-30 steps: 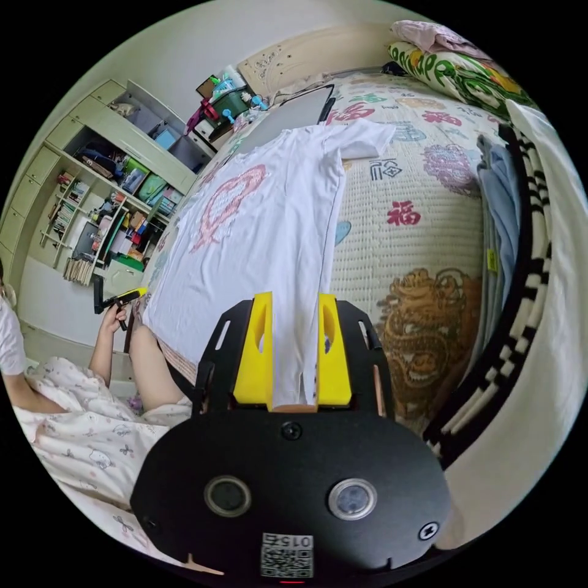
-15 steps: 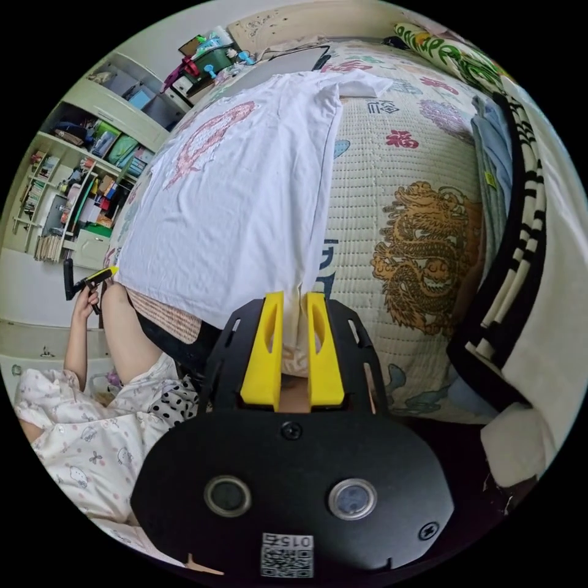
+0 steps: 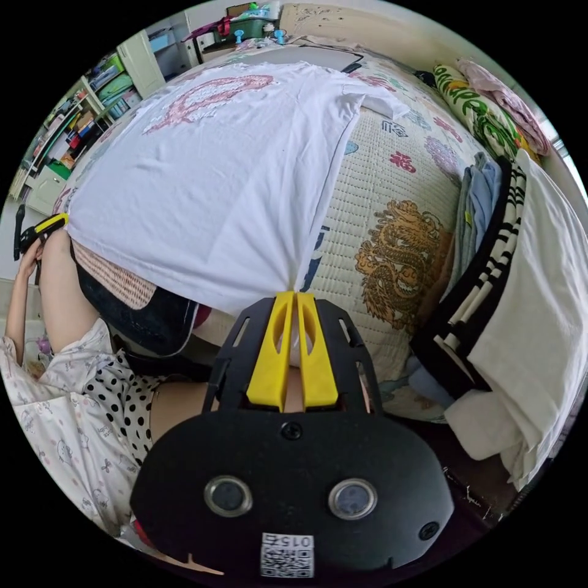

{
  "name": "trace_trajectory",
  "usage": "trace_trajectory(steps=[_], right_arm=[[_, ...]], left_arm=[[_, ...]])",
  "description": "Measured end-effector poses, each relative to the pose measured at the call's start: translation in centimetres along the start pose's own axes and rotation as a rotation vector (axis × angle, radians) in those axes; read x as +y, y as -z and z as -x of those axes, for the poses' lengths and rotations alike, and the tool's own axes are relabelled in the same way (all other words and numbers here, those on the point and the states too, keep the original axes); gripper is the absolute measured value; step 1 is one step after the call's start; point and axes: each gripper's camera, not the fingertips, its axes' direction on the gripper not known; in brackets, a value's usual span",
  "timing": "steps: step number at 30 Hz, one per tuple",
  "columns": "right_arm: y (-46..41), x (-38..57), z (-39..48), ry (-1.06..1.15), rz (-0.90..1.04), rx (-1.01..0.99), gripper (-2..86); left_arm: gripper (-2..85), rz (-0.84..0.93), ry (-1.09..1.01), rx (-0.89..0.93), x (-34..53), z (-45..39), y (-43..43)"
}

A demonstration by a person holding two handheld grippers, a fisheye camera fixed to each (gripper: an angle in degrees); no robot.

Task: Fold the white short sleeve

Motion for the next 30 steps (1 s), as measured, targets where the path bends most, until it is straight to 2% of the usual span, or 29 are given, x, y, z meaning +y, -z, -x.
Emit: trace_trajectory(steps=[9, 19, 30], right_arm=[[-5.7, 1.6, 1.0, 0.047, 0.008, 0.094, 0.0], [-10.5, 3.4, 1.4, 0.092, 0.011, 0.196, 0.0], [-12.0, 4.1, -5.5, -0.016, 0.010, -0.044, 0.1]], left_arm=[[-0.3, -0.051, 0.087, -0.020, 1.9, -1.4, 3.5], [0.3, -0.108, 0.228, 0.148, 4.8, 2.7, 5.4], [0.3, -0.107, 0.201, 0.114, 5.2, 2.4, 7.7]])
